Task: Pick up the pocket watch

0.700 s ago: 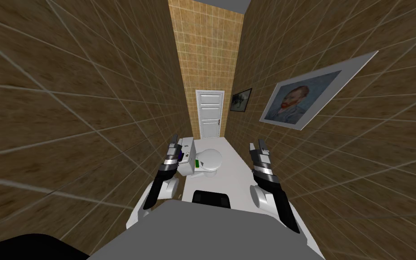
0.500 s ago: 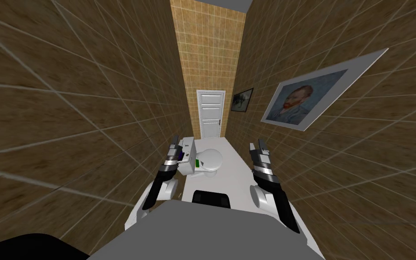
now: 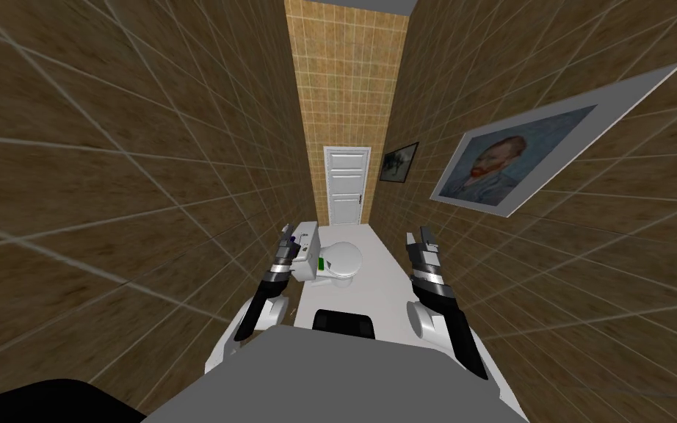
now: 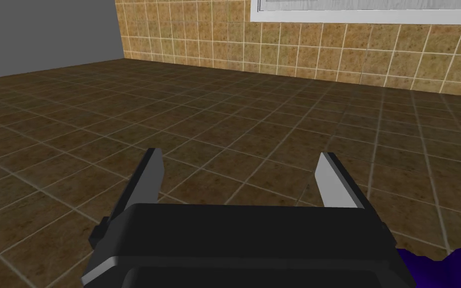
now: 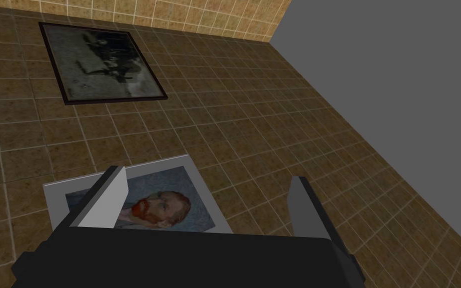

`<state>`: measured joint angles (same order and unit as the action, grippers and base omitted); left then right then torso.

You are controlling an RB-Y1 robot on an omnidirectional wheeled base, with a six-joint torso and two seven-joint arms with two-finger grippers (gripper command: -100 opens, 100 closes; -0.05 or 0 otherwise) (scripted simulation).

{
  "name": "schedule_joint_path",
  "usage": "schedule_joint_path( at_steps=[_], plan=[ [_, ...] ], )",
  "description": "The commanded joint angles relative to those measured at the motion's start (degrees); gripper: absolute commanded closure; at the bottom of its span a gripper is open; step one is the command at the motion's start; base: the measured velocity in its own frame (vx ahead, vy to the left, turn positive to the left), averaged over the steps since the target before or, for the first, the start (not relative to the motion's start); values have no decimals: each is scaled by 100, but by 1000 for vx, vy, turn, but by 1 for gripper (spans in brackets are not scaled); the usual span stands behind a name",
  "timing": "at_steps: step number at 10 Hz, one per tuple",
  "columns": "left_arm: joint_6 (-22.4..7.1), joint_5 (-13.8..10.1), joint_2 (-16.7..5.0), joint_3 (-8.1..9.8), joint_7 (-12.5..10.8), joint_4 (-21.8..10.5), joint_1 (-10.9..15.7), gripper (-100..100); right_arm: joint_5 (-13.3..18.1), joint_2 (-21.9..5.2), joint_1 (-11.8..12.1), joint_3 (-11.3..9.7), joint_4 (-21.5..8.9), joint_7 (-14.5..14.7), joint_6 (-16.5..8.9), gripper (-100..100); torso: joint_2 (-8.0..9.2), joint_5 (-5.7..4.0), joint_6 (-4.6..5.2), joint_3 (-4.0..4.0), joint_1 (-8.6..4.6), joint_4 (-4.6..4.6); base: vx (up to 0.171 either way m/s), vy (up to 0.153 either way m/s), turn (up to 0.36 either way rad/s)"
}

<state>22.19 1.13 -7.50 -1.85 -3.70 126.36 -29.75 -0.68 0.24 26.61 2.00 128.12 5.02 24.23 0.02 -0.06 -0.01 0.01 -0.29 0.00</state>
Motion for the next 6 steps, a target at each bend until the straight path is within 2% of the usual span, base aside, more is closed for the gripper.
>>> schedule_joint_path(
  at_steps=[1,2,3,6],
  plan=[
    [22,-128,-67,7,-286,-233,-29,-100,0,0,0,0,0,0,0,0,0,0,0,0,0,0,-10,-85,128],
    [40,-209,-90,5,-438,-384,-52,-100,0,0,0,0,0,0,0,0,0,0,0,0,-3,0,-21,-97,143],
    [40,-209,-90,5,-473,-384,-52,-100,0,0,0,0,0,0,0,0,3,-1,0,2,-6,1,-10,-68,38],
    [92,-483,-135,6,-968,-877,-104,-100,0,0,0,0,0,0,0,0,-5,1,0,-3,6,-1,3,-66,115]
  ],
)
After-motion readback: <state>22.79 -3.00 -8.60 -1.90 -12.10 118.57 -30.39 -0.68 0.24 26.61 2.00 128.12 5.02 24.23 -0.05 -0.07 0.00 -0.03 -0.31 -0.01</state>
